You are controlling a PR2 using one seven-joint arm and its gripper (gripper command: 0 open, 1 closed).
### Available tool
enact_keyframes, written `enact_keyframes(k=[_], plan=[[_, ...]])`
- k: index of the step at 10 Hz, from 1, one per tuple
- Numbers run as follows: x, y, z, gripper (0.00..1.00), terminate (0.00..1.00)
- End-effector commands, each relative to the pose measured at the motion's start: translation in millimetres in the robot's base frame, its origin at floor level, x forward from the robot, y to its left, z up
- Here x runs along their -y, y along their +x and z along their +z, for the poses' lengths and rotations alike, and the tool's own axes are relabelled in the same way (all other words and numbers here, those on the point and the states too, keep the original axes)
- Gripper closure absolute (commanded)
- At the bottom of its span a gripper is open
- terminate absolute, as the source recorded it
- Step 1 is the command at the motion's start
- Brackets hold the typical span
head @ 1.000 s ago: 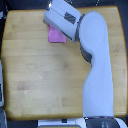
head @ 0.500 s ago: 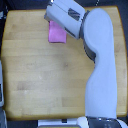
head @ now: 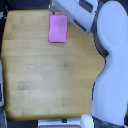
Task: Folding a cloth
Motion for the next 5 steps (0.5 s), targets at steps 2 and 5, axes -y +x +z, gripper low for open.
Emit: enact_keyframes(k=[2,5], plan=[[108,9,70,0.0,0.0],[182,8,60,0.0,0.0]])
